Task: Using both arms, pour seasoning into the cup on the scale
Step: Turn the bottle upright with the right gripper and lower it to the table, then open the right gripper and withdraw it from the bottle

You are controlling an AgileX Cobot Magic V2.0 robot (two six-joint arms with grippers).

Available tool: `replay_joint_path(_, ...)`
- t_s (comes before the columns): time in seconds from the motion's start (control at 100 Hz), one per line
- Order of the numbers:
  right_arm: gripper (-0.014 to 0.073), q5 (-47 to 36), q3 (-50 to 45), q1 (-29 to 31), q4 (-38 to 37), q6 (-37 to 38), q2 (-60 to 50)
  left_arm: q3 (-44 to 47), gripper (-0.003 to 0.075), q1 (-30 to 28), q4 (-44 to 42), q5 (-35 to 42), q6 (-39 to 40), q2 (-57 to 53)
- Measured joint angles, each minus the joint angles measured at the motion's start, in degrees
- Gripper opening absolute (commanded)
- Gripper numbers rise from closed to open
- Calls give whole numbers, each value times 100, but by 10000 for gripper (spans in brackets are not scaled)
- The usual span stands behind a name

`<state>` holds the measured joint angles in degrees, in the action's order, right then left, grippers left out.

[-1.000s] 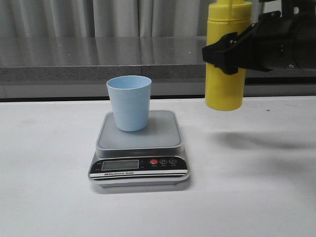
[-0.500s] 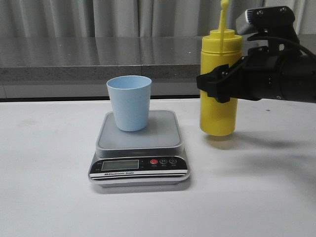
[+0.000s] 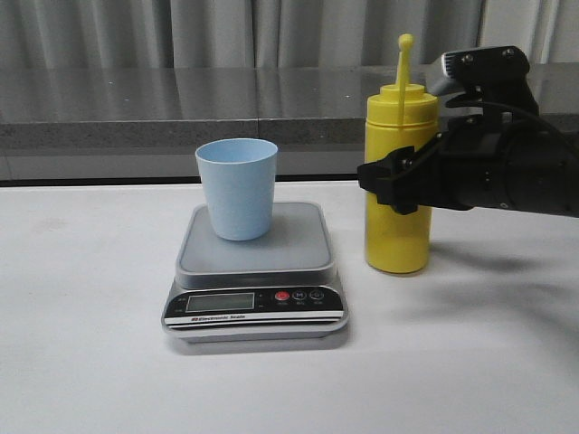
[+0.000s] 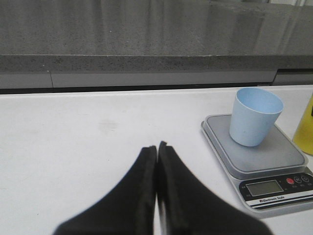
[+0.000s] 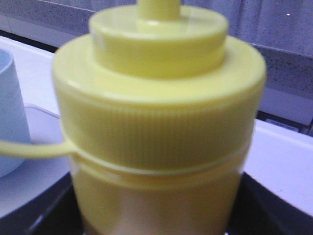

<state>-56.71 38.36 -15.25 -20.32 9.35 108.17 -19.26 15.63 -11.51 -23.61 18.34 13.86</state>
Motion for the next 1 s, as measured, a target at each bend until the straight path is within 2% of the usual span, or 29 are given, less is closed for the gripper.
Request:
replay_joint_path(0.11,263,0,0,0,0,0,0,0,-20,0,0,0,0,0)
replay_joint_path(0.33,523,-203,-139,0,9,0,0,0,-20,0,0,0,0,0)
replay_joint_path(0.47,624,-378,-297,0,23,0,0,0,-20,0,0,0,0,0)
replay_joint_path(1.0,639,-620,-788,0,212,10,-36,0,-20,0,0,0,0,0)
